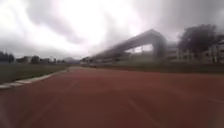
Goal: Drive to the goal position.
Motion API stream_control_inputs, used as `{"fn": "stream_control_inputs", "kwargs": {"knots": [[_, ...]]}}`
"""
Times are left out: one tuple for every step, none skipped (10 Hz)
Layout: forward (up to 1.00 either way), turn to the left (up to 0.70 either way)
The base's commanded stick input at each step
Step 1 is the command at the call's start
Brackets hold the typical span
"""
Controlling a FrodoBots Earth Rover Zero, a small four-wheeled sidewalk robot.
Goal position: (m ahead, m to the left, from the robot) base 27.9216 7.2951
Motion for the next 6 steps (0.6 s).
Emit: {"fn": "stream_control_inputs", "kwargs": {"knots": [[0.7, 0.35], [0.7, 0.35], [0.7, 0.35], [0.7, 0.35], [0.7, 0.35], [0.7, 0.35]]}}
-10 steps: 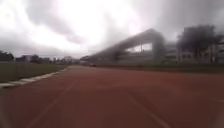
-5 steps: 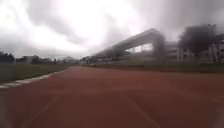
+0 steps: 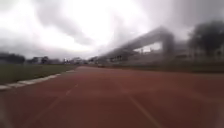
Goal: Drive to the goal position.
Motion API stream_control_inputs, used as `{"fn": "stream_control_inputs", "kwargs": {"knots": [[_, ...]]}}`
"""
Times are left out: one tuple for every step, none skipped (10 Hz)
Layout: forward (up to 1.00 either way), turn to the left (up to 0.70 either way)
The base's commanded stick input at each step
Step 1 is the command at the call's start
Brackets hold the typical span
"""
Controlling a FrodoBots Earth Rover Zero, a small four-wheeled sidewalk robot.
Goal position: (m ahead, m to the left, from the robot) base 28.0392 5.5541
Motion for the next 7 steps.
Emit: {"fn": "stream_control_inputs", "kwargs": {"knots": [[0.7, 0.35], [0.7, 0.35], [0.7, 0.35], [0.7, 0.0], [0.7, 0.0], [0.7, 0.0], [0.7, 0.0]]}}
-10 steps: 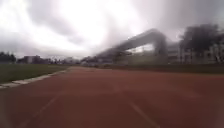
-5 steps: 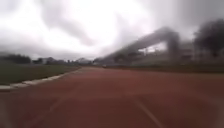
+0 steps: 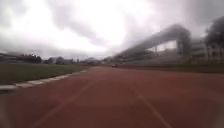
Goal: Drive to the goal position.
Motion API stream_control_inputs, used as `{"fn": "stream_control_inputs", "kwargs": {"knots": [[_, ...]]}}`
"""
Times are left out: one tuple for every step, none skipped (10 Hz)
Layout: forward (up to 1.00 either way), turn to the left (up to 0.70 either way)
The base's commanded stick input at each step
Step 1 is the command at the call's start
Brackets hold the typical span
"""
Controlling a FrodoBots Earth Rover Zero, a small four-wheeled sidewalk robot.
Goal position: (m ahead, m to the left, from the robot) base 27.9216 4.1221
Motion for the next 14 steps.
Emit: {"fn": "stream_control_inputs", "kwargs": {"knots": [[0.7, 0.0], [0.7, 0.0], [0.7, 0.0], [0.7, 0.0], [0.7, 0.0], [0.7, 0.0], [0.7, 0.0], [0.7, 0.0], [0.7, 0.0], [0.7, 0.0], [0.7, 0.0], [0.7, 0.0], [0.7, 0.0], [0.7, 0.0]]}}
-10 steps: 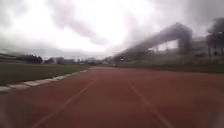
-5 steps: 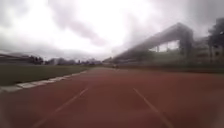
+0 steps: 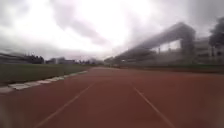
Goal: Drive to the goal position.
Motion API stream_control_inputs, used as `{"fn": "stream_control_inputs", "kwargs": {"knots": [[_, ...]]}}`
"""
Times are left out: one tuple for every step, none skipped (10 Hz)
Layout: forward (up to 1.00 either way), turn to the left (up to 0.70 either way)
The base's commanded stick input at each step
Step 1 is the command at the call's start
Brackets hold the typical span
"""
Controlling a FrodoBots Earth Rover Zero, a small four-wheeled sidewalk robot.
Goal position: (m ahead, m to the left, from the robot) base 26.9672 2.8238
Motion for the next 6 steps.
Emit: {"fn": "stream_control_inputs", "kwargs": {"knots": [[0.7, 0.0], [0.7, 0.0], [0.7, 0.0], [0.7, 0.0], [0.7, 0.0], [0.7, 0.0]]}}
